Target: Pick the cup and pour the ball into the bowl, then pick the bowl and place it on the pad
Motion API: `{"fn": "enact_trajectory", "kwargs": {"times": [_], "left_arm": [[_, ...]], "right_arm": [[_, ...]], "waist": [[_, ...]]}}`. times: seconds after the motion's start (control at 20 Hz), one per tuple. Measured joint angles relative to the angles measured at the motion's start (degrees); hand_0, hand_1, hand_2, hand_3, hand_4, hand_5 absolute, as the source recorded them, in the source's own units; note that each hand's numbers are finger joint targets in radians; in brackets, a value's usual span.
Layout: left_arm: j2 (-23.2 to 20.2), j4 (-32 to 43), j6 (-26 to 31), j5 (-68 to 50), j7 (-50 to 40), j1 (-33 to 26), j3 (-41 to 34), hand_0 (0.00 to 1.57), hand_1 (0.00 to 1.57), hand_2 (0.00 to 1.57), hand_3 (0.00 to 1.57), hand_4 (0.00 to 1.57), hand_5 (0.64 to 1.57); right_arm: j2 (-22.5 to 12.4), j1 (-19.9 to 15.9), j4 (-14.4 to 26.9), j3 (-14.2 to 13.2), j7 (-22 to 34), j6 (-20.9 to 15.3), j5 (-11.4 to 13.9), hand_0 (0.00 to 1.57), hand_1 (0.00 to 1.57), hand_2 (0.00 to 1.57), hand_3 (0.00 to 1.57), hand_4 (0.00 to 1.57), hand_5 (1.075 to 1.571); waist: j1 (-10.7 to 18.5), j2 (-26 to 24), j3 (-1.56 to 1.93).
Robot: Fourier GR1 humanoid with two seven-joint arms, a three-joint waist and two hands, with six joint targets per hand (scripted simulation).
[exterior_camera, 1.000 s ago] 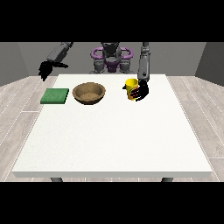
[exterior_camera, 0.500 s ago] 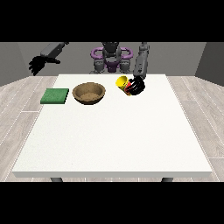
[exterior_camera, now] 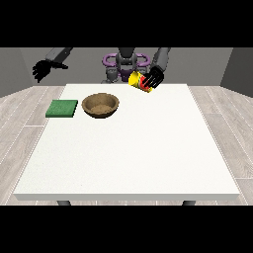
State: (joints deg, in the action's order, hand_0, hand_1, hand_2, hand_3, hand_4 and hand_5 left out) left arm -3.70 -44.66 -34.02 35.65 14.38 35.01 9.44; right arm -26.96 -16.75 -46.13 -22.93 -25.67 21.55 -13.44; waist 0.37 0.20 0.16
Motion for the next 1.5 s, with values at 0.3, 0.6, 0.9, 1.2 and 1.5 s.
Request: {"fn": "enact_trajectory", "kwargs": {"times": [0.3,0.6,0.9,1.2,1.5], "left_arm": [[1.73,-1.59,1.53,10.61,-11.6,2.29,6.36,1.35,1.35,1.57,1.57,1.05,1.569],[2.22,-4.15,3.27,18.31,-17.6,3.01,8.58,1.02,1.02,1.57,1.57,0.95,1.57],[3.35,-5.38,5.39,26.0,-28.19,6.31,15.03,0.53,0.53,1.57,1.57,0.93,1.569],[3.61,-6.89,8.2,33.04,-35.35,8.98,21.69,0.43,0.43,1.57,1.57,0.9,1.571],[3.67,-8.11,10.28,40.01,-40.66,8.9,28.45,0.0,0.0,1.57,1.57,0.88,1.556]], "right_arm": [[-0.85,1.7,5.11,-0.64,-3.2,0.32,1.01,0.0,0.0,0.0,0.0,0.0,1.553],[-1.89,1.44,7.66,-1.0,-5.21,1.65,0.86,0.0,0.0,0.05,0.0,0.0,1.55],[-2.0,-2.47,8.55,-0.02,-3.71,1.41,1.26,0.0,0.0,0.0,0.03,0.0,1.533],[-1.35,-7.64,9.05,1.36,-0.93,-1.78,2.51,0.0,0.0,0.0,0.34,0.0,1.525],[-0.74,-11.11,9.42,2.03,-0.49,-2.12,2.59,0.0,0.0,0.0,0.22,0.0,1.527]], "waist": [[2.79,-2.42,-0.06],[2.46,-1.8,-0.1],[0.43,-1.07,-0.11],[0.26,0.07,-0.13],[-0.91,2.29,-0.12]]}}
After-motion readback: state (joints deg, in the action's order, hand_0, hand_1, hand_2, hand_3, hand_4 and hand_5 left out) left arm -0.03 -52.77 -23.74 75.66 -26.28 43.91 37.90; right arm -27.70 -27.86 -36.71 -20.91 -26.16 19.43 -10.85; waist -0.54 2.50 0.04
